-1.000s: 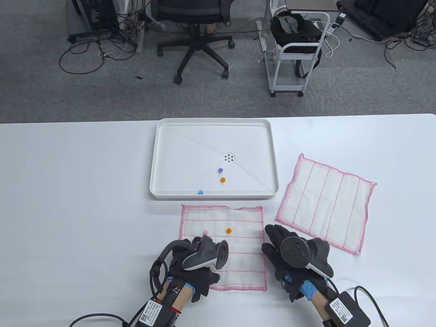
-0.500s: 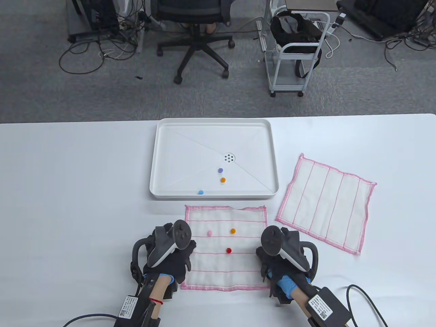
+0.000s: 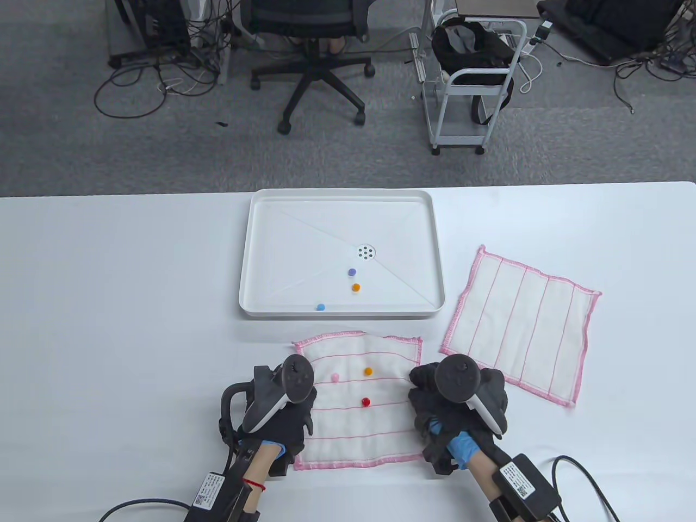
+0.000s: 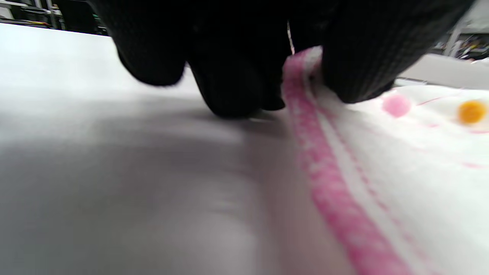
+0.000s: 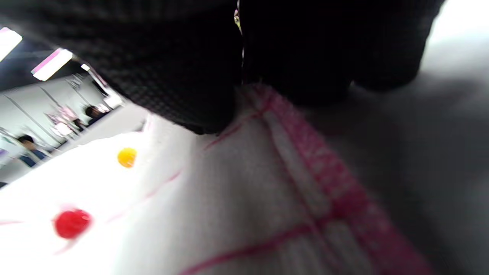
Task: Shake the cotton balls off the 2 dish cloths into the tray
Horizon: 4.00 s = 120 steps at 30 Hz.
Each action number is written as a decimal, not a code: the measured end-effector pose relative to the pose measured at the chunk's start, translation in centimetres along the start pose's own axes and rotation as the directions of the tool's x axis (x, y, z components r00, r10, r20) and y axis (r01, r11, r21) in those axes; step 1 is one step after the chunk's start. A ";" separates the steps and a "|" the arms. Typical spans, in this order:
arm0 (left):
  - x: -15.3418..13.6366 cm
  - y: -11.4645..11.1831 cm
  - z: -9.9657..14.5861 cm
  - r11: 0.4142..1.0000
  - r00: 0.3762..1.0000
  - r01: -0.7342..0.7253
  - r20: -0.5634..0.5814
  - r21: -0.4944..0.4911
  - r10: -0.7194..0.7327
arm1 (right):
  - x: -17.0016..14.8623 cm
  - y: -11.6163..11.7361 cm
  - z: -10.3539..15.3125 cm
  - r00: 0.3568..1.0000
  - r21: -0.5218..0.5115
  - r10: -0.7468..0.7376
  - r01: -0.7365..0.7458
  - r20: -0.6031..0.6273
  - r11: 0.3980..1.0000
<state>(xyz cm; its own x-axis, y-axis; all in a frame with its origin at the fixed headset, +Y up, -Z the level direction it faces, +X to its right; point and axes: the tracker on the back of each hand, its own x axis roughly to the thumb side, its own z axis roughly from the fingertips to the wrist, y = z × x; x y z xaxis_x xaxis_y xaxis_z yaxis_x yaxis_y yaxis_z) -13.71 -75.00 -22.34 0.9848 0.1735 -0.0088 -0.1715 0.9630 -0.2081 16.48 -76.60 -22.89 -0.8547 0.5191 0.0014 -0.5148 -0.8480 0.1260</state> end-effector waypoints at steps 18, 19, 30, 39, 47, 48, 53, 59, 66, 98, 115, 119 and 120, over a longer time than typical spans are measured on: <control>-1.5 7.5 0.0 0.930 0.931 -0.354 0.057 -0.100 0.361 | 3.8 -4.8 -0.9 0.969 0.040 -0.178 0.174 0.170 0.984; -1.5 8.7 -0.3 0.928 0.931 -0.354 0.050 -0.114 0.362 | 4.6 -5.6 -1.1 0.971 0.043 -0.174 0.169 0.163 0.985; -1.0 17.8 -5.7 0.940 0.950 -0.310 0.005 -0.146 0.314 | 9.9 -13.3 -7.4 0.973 0.099 -0.229 0.226 0.027 0.969; -1.1 20.8 -11.2 0.941 0.941 -0.337 -0.045 -0.025 0.336 | 12.2 -16.1 -14.5 0.981 0.064 -0.196 0.195 0.005 0.979; -1.7 20.5 -16.2 0.908 0.897 -0.406 -0.147 0.101 0.417 | 13.5 -15.9 -20.2 0.987 -0.012 -0.150 0.150 -0.061 0.989; -1.7 20.5 -16.8 0.897 0.891 -0.425 -0.115 0.125 0.439 | 13.6 -15.7 -20.7 0.988 -0.017 -0.145 0.144 -0.061 0.989; -2.1 19.6 -18.9 0.865 0.866 -0.473 -0.094 0.170 0.492 | 13.3 -14.2 -22.1 0.984 -0.115 -0.165 0.157 -0.068 0.981; -2.6 18.2 -20.3 0.830 0.843 -0.502 -0.077 0.242 0.532 | 12.8 -12.4 -23.5 0.984 -0.171 -0.178 0.175 -0.002 0.970; -3.5 16.9 -21.1 0.720 0.752 -0.632 0.002 0.287 0.659 | 11.9 -11.6 -23.8 0.910 -0.195 -0.411 0.413 0.052 0.890; -2.9 16.4 -20.0 0.672 0.748 -0.647 0.124 0.361 0.652 | 10.7 -11.7 -23.1 0.959 -0.286 -0.250 0.279 0.134 0.917; -2.3 15.2 -20.5 0.686 0.755 -0.640 0.118 0.346 0.645 | 8.7 -12.0 -22.6 0.952 -0.331 -0.272 0.304 0.140 0.893; -2.3 14.8 -20.5 0.715 0.772 -0.625 0.113 0.314 0.626 | 8.3 -11.7 -22.3 0.955 -0.313 -0.266 0.294 0.128 0.903; -2.2 14.8 -20.4 0.709 0.765 -0.635 0.118 0.306 0.634 | 8.3 -11.7 -22.2 0.956 -0.312 -0.263 0.291 0.131 0.904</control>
<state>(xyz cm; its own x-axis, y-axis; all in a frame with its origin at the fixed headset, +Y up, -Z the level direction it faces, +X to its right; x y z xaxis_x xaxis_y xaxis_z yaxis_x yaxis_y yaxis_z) -17.88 -65.39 -45.32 0.6410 0.7672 -0.0231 -0.7555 0.6359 0.1576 13.90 -64.77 -46.42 -0.6730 0.7331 0.0982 -0.7354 -0.6490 -0.1950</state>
